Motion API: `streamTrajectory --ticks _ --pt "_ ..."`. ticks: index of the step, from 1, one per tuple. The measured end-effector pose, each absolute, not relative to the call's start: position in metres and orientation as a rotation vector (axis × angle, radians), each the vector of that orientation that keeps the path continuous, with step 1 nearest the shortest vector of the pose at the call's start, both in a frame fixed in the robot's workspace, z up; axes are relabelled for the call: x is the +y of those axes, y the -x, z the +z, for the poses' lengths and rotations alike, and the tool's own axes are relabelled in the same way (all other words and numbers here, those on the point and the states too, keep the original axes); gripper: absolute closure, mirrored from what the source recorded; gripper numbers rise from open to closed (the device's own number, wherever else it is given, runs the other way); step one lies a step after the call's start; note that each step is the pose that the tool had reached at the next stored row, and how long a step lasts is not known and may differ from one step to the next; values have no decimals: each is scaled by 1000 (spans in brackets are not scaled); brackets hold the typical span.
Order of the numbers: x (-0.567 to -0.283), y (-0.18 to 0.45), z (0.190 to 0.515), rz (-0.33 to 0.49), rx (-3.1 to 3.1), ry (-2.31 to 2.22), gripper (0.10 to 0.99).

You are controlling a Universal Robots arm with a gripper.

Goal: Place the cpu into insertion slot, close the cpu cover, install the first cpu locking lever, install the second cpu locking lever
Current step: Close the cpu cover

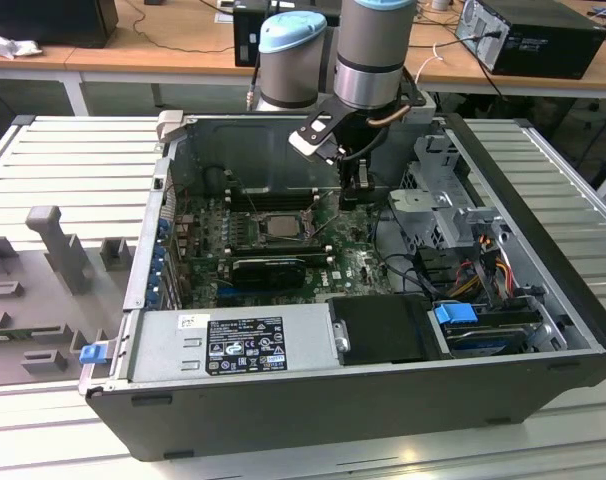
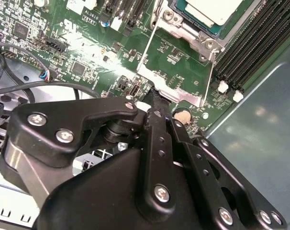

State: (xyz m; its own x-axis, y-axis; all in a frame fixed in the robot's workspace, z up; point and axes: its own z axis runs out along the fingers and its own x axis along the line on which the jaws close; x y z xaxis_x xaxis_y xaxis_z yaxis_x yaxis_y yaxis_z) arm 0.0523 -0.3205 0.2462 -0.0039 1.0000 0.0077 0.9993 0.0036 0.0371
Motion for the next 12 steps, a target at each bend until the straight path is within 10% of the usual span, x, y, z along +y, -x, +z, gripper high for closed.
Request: streamTrajectory --ticks 12 --pt "-320 -48 246 50 2211 -2202 980"
